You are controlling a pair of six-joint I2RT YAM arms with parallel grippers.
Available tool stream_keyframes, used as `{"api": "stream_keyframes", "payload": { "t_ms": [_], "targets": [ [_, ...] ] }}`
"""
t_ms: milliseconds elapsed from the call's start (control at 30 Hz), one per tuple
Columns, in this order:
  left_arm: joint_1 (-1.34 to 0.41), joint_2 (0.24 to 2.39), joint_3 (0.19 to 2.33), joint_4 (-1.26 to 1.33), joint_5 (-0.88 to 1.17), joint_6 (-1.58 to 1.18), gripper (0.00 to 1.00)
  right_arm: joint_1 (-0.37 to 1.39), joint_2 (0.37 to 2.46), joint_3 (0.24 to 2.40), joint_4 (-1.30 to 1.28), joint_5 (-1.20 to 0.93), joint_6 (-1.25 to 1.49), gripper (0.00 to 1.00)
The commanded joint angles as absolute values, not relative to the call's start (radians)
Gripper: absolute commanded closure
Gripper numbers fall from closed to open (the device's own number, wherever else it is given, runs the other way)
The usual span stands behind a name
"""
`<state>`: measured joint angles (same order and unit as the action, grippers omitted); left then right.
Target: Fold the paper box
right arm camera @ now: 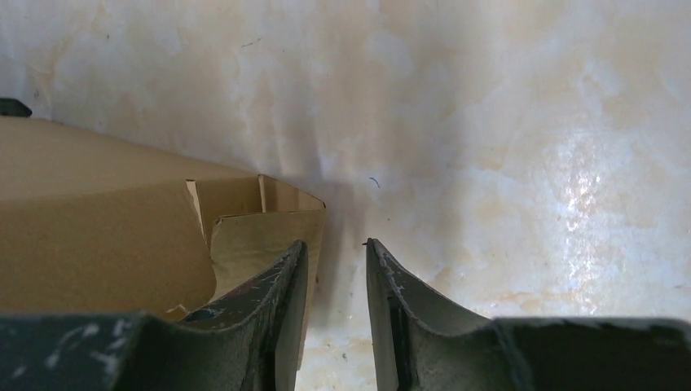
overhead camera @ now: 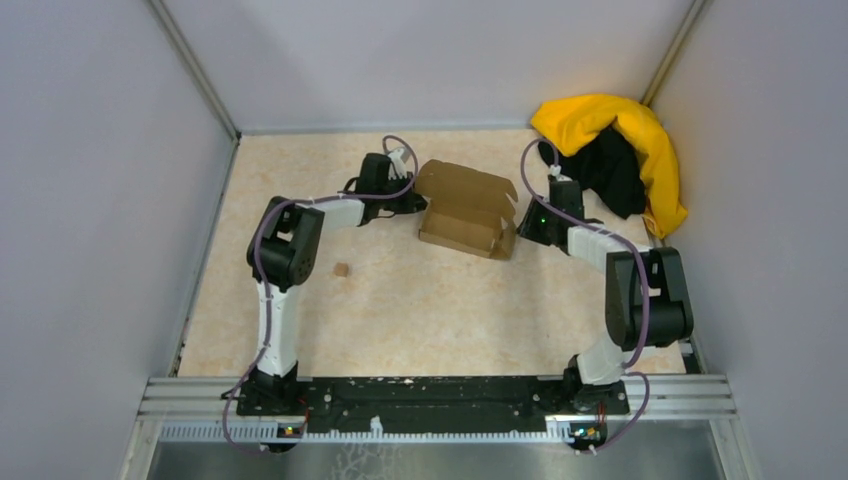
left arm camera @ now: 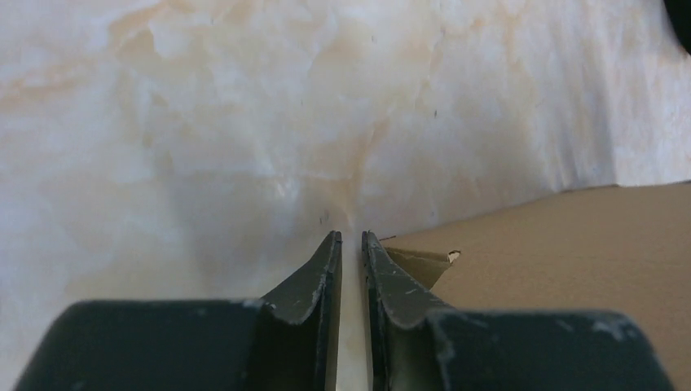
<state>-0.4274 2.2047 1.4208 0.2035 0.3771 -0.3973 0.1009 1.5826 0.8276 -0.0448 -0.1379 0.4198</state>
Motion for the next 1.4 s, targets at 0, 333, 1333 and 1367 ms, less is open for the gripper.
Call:
{"api": "stream_keyframes", "payload": {
  "t_ms": [0,333,1333,1367],
  "targets": [
    [-0.448,2.118,1.346,0.246,0.357,-0.400,0.80,0.093,1.600,0.893,-0.045,-0.156,0.388,0.67],
    [-0.488,2.109,1.303,0.247,0.335,-0.393,0.80,0.105,1.621,0.902,-0.027,-0.196,0.375,0.67],
    [-0.507,2.095,1.233,0.234,0.285,-0.371,0.80,0.010,1.325,0.685,0.034,-0.179,0.462,0.58],
    [-0.507,2.095,1.233,0.233,0.285,-0.370,0.80,0.006,1.322,0.672,0.043,-0.173,0.467,0.58]
  ]
}}
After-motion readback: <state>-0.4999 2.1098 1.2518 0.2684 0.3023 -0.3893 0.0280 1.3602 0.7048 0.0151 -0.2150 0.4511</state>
